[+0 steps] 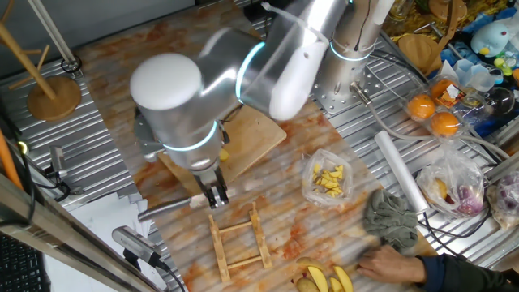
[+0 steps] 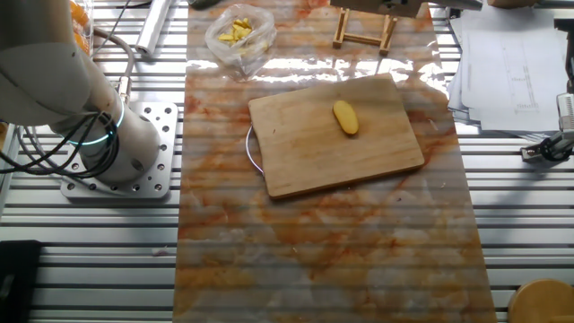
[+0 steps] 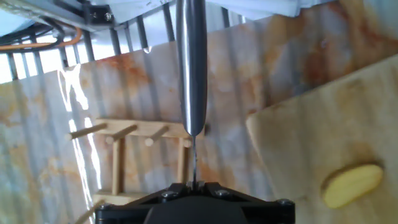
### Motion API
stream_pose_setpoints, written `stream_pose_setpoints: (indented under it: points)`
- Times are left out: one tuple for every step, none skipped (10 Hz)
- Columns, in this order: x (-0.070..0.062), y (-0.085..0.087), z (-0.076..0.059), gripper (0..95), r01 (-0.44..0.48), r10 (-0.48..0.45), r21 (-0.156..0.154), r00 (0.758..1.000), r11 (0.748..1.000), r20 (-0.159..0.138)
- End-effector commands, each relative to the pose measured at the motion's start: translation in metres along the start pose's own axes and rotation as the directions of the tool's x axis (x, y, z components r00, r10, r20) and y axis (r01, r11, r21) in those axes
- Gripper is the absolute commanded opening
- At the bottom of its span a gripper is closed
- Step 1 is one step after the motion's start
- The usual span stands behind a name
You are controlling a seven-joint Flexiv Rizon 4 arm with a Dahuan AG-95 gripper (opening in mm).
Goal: Chop the potatoes
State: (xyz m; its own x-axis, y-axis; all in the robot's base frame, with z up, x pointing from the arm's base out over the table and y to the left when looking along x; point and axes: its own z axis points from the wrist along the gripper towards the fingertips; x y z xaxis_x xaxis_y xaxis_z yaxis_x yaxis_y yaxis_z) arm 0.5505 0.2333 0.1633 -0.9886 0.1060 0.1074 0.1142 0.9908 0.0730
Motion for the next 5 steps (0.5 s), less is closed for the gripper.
stream_pose_setpoints:
  points:
    - [0.002, -0.027, 0.000, 0.0, 0.047, -0.048, 0.027, 0.999, 0.999, 0.008]
    - [0.000, -0.040, 0.003, 0.0, 0.055, -0.055, 0.029, 0.998, 0.998, 0.001]
    - [-0.003, -0.052, 0.010, 0.0, 0.054, -0.053, 0.036, 0.998, 0.998, -0.024]
    - [-0.003, -0.065, 0.014, 0.0, 0.060, -0.059, 0.041, 0.998, 0.997, -0.026]
    - [-0.002, -0.076, 0.016, 0.0, 0.074, -0.072, 0.038, 0.997, 0.997, -0.039]
